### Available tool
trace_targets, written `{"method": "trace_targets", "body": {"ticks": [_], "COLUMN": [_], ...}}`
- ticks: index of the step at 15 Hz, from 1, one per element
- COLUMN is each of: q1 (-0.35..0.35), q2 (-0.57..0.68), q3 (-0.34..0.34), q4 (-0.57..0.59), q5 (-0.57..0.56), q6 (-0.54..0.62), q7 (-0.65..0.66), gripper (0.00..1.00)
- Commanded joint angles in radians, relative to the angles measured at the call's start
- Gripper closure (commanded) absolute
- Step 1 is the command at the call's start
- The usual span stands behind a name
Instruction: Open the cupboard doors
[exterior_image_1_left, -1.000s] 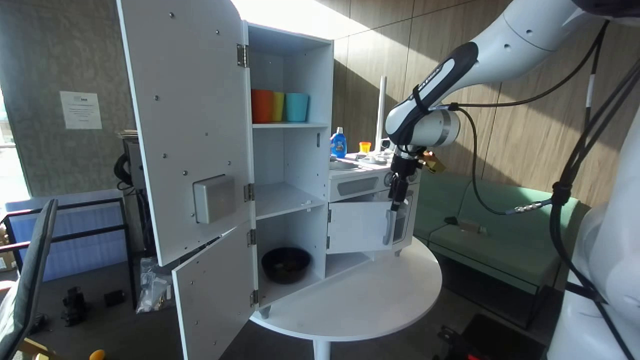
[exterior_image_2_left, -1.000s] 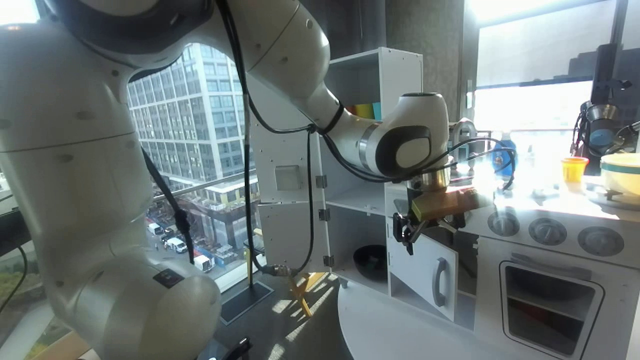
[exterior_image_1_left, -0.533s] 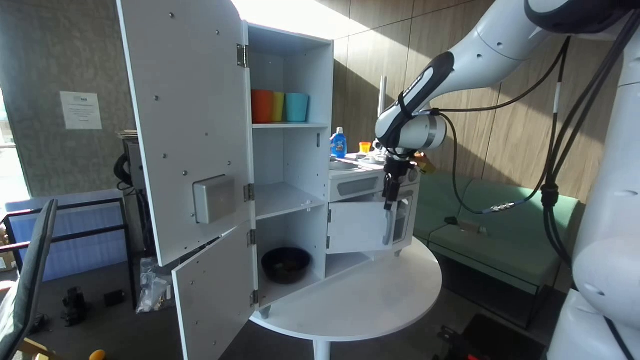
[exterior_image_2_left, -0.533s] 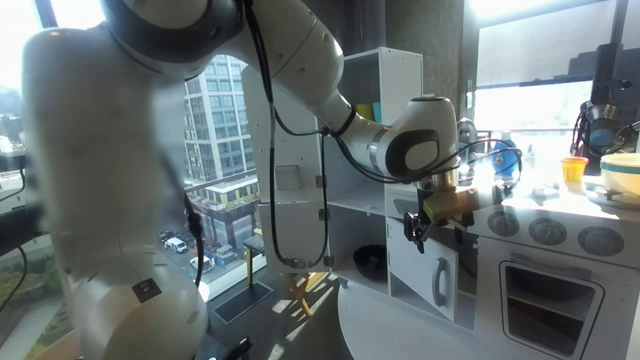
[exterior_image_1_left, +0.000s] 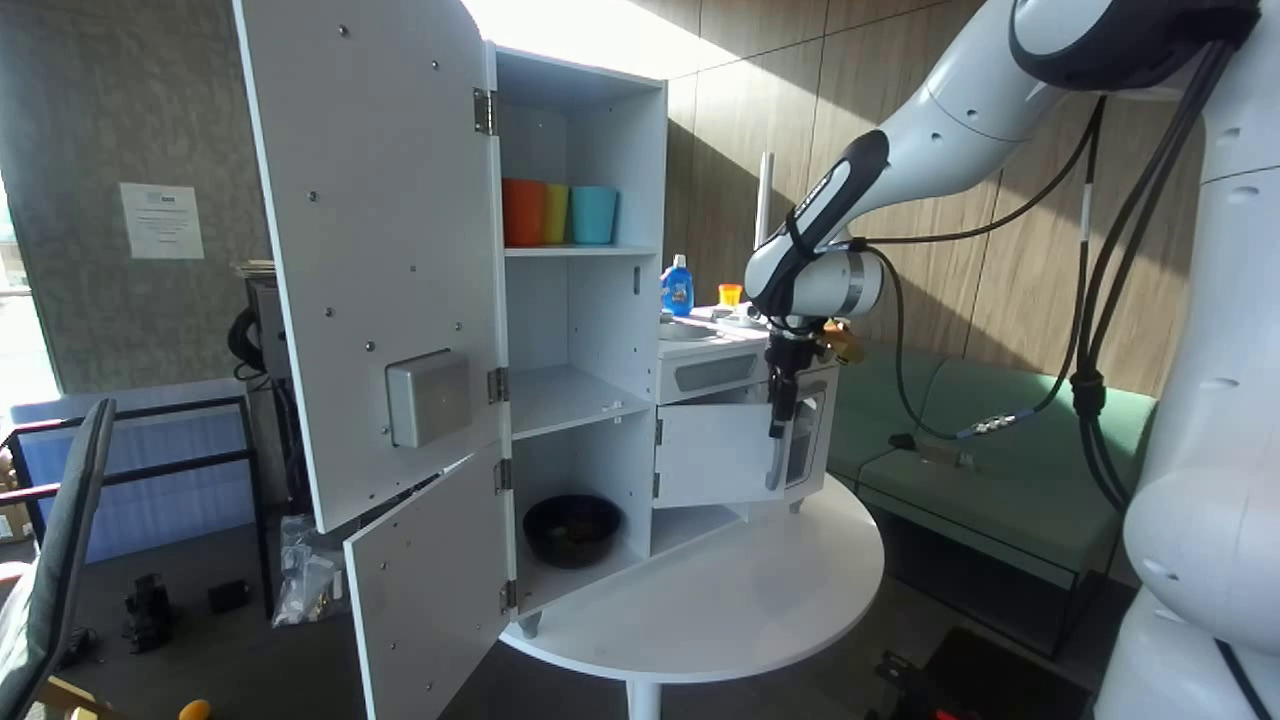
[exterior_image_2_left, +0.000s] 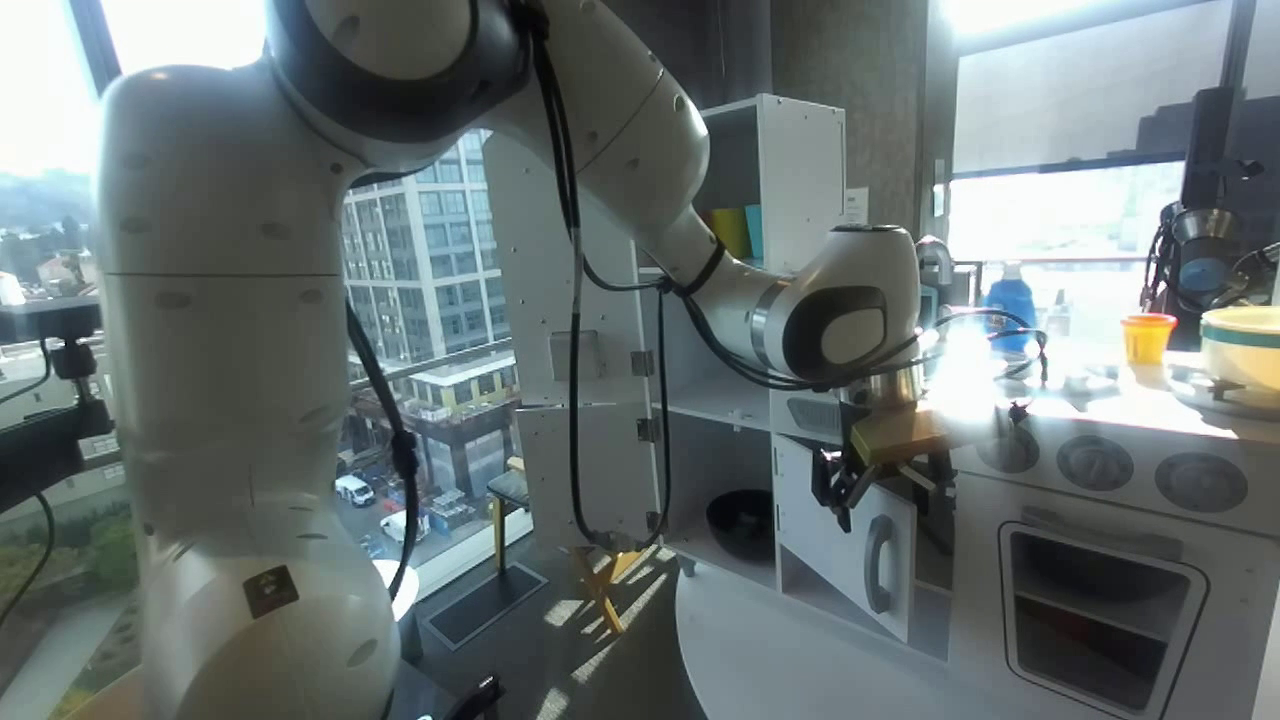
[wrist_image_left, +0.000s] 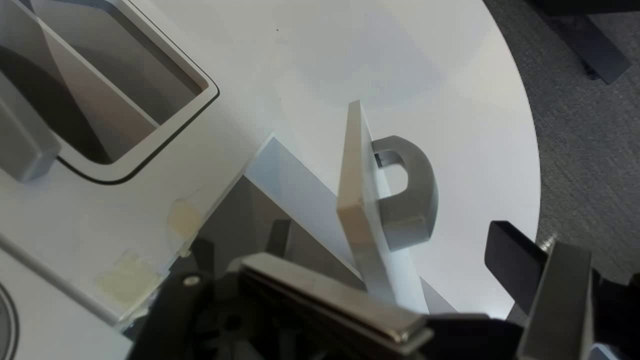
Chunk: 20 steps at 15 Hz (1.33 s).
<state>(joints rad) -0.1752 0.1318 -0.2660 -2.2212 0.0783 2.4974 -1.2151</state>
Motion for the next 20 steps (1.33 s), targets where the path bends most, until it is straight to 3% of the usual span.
{"method": "trace_targets", "body": {"ticks": [1,10,17,20], "q1": [-0.022,0.015,0.118,0.151], "q2": [-0.088,-0.291,-0.460,-0.497], "q3": [0.035,0.065,0.085,0.092], "q4": [-0.089,-0.310,-0.499,-0.533], "q5": [-0.060,-0.054,0.014,0.017], "q6": [0.019,-0.098,-0.099,-0.090], "q7": [0.030,-0.013,-0.080,-0.045], "gripper": [0.00,0.00,0.00,0.00]}}
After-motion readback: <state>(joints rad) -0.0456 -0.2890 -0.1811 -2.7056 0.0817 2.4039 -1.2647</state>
